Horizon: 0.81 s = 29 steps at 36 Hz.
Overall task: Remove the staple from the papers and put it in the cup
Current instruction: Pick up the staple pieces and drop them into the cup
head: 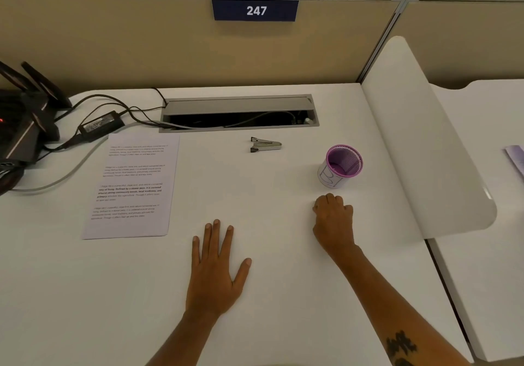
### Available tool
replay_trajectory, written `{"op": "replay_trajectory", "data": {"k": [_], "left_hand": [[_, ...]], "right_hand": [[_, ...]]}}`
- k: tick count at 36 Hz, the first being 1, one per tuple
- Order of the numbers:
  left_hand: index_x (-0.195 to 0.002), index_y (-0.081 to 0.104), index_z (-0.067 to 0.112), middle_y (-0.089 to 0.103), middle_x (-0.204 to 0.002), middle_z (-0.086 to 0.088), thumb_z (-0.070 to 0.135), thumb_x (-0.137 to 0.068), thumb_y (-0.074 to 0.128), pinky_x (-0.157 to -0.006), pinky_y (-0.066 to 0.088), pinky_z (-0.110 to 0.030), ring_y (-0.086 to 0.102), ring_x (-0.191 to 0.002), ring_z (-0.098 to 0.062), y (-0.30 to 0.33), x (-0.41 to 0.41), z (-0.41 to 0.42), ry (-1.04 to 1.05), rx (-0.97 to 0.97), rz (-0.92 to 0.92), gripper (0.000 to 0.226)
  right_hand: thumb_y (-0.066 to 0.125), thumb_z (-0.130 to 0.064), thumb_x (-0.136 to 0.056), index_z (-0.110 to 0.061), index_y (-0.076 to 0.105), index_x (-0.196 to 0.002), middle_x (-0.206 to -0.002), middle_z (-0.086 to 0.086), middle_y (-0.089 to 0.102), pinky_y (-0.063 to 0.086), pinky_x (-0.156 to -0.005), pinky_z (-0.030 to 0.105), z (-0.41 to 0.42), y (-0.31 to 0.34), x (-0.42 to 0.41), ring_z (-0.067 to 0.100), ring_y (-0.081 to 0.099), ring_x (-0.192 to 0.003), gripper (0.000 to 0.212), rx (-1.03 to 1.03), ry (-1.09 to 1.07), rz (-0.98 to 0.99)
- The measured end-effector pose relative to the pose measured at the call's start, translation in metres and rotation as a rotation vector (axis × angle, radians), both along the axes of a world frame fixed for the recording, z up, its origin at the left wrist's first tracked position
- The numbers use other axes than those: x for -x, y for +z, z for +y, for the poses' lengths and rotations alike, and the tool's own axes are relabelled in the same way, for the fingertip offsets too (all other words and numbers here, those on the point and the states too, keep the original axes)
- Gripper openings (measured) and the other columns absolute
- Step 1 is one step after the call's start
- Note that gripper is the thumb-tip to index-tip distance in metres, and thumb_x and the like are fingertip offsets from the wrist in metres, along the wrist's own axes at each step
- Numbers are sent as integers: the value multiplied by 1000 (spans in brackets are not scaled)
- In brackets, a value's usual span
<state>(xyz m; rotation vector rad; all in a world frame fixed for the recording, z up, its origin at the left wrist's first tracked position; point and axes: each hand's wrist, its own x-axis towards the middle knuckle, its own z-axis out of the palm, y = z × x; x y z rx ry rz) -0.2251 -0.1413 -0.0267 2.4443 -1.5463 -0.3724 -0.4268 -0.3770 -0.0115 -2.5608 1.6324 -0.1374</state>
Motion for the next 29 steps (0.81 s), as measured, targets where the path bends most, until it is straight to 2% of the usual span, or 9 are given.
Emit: {"op": "replay_trajectory", "data": {"k": [5, 7, 9, 11, 14, 19, 22, 26, 29], "left_hand": [[-170, 11, 22, -2, -180, -5, 66, -102, 38, -133, 14, -58, -5, -167, -24, 0, 0, 0, -3, -12, -12, 85], [-170, 12, 21, -2, -179, -5, 66, -102, 39, -133, 14, -58, -5, -167, -25, 0, 0, 0, -4, -7, -11, 85], [-170, 11, 21, -2, -179, -6, 66, -102, 39, -133, 14, -58, -5, -167, -25, 1, 0, 0, -5, -6, -9, 85], [-170, 11, 21, -2, -179, -6, 66, -102, 38, -133, 13, -58, -6, -167, -24, 1, 0, 0, -8, -11, -13, 85], [-170, 11, 21, -2, -179, -6, 65, -103, 39, -133, 13, -58, -6, -167, -25, 1, 0, 0, -10, -11, -8, 85], [-170, 11, 21, -3, -180, -5, 65, -102, 39, -134, 12, -58, -6, -167, -24, 1, 0, 0, -8, -6, 4, 85], [-170, 10, 22, -4, -179, -4, 67, -102, 37, -134, 11, -58, -6, -167, -24, 0, 0, 0, -6, -10, 1, 85], [-170, 12, 22, -2, -180, -4, 66, -102, 40, -134, 12, -58, -5, -167, -24, 0, 0, 0, -3, 2, 14, 85], [-170, 12, 22, -2, -180, -5, 66, -102, 39, -134, 12, -58, -5, -167, -24, 0, 0, -1, -1, 0, 15, 85]], "right_hand": [[57, 12, -79, -14, 57, -86, -85, 0, 56, 40, -69, 40, -4, 13, 10, 22, 47, -80, 26, -142, -108, -165], [51, 15, -78, -16, 50, -77, -80, 0, 53, 40, -64, 36, -6, 27, 10, 23, 48, -76, 31, -194, -139, -260], [46, 20, -75, -11, 47, -70, -73, 7, 52, 35, -57, 33, -11, 45, 8, 27, 47, -69, 31, -226, -162, -345], [46, 21, -80, 2, 51, -73, -74, 19, 57, 37, -55, 41, -18, 66, 6, 37, 50, -68, 21, -224, -169, -406], [48, 13, -90, 5, 56, -81, -81, 22, 62, 44, -65, 48, -33, 95, 7, 38, 55, -77, 15, -176, -168, -476], [55, 4, -95, -4, 59, -90, -93, 9, 61, 37, -60, 19, -67, 117, 8, 25, 55, -85, 11, -121, -194, -445], [57, -3, -96, -2, 65, -93, -92, 10, 64, 47, -65, 27, -82, 116, 7, 25, 59, -84, 9, -97, -233, -448], [65, -4, -91, -2, 70, -77, -74, 12, 69, 34, -55, 15, -91, 112, 10, 25, 59, -68, 15, -21, -221, -448], [68, -2, -90, -1, 79, -82, -77, 18, 76, 40, -59, 16, -94, 112, 15, 28, 66, -67, 13, -5, -197, -460]]}}
